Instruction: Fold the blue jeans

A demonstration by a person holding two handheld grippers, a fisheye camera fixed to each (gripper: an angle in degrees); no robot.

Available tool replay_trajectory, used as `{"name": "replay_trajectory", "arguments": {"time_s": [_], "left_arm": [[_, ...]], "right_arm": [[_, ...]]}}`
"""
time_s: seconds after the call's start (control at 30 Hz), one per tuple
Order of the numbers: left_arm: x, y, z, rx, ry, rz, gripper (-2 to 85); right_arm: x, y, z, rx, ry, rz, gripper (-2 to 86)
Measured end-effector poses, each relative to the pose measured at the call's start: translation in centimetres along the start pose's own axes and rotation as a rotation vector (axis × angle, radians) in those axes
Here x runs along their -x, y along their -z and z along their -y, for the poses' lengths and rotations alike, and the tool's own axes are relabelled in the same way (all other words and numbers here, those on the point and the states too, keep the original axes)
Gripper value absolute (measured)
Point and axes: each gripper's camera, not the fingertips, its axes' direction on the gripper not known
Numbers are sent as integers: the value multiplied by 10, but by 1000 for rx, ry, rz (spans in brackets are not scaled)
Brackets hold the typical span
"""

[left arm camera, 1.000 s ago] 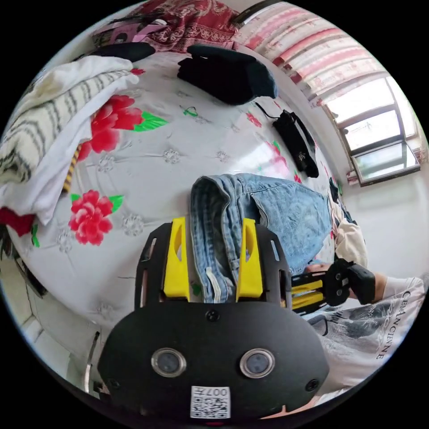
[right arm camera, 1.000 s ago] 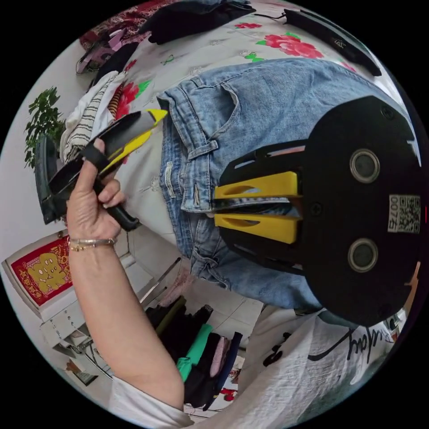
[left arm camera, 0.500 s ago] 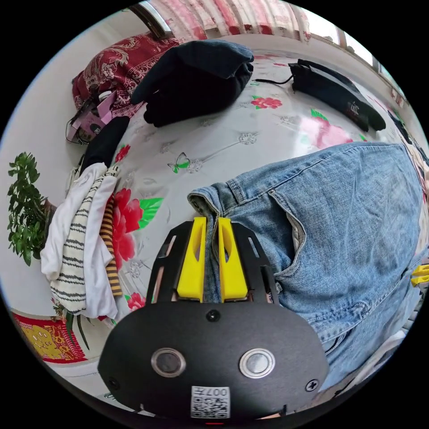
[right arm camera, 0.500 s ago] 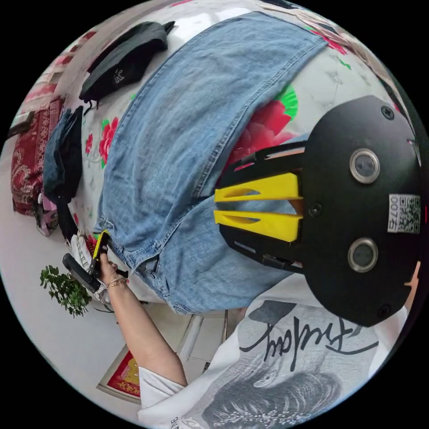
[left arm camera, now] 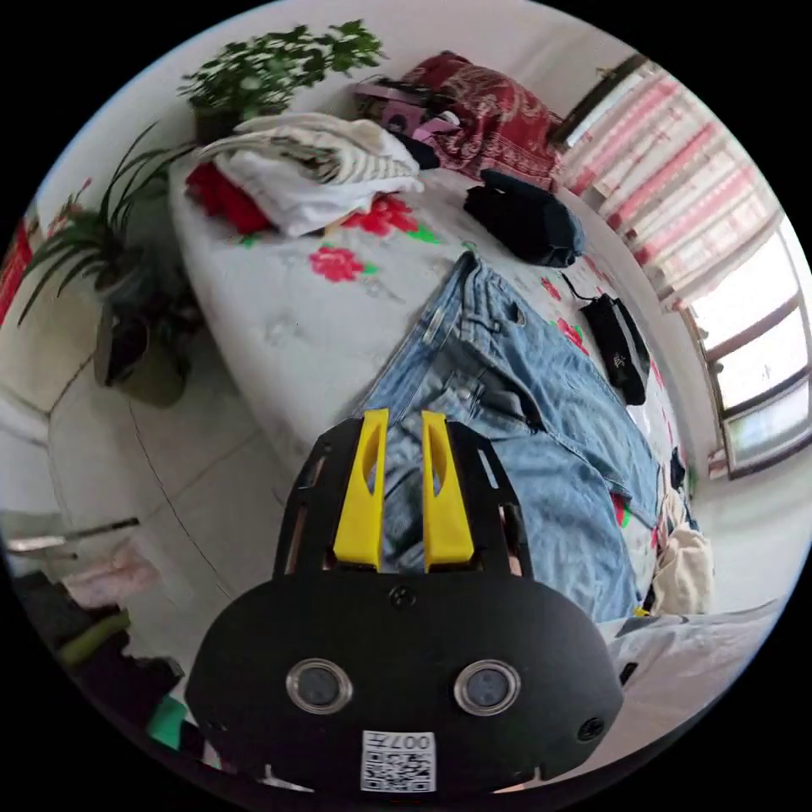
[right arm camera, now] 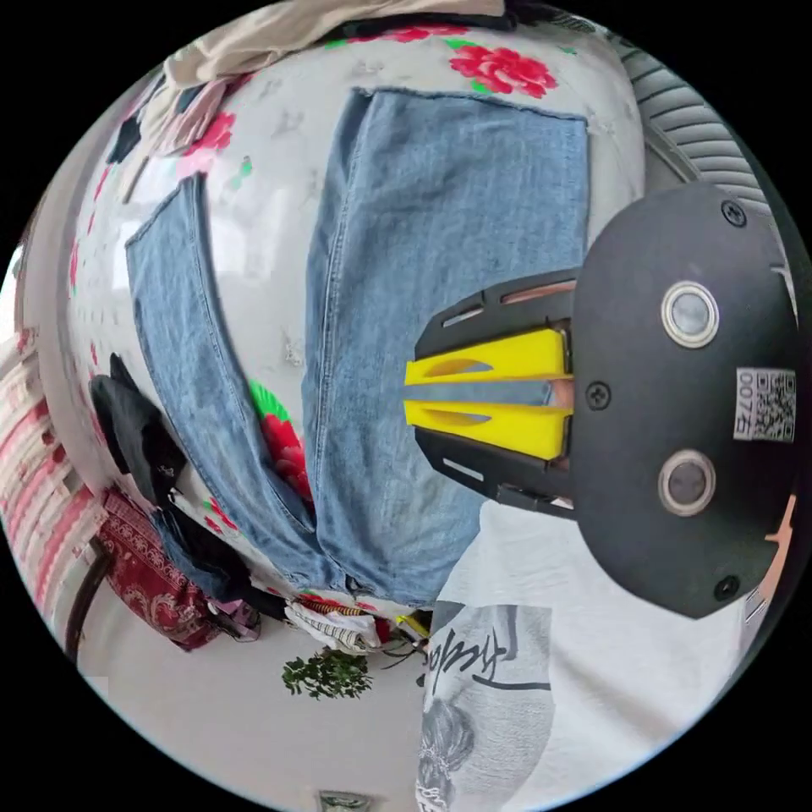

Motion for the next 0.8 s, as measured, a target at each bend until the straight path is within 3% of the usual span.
{"name": "replay_trajectory", "arguments": {"time_s": [0.07, 0.2, 0.37, 0.47, 0.6, 0.8], "left_arm": [[49, 11, -49, 60, 158, -24, 76], [100, 5, -88, 153, 279, -50, 106], [139, -8, -94, 126, 372, -309, 133], [146, -17, -79, 141, 377, -368, 119], [144, -7, -60, 224, 310, -268, 65], [161, 22, -55, 126, 320, -527, 3]], "right_arm": [[-27, 19, -23, -16, -117, -38, 37], [-92, 57, -82, -81, -392, -40, 71], [-147, 62, -133, -148, -623, 145, 96], [-158, 64, -142, -176, -685, 194, 97], [-161, 76, -138, -231, -663, 305, 84], [-168, 77, -141, -275, -643, 402, 21]]}}
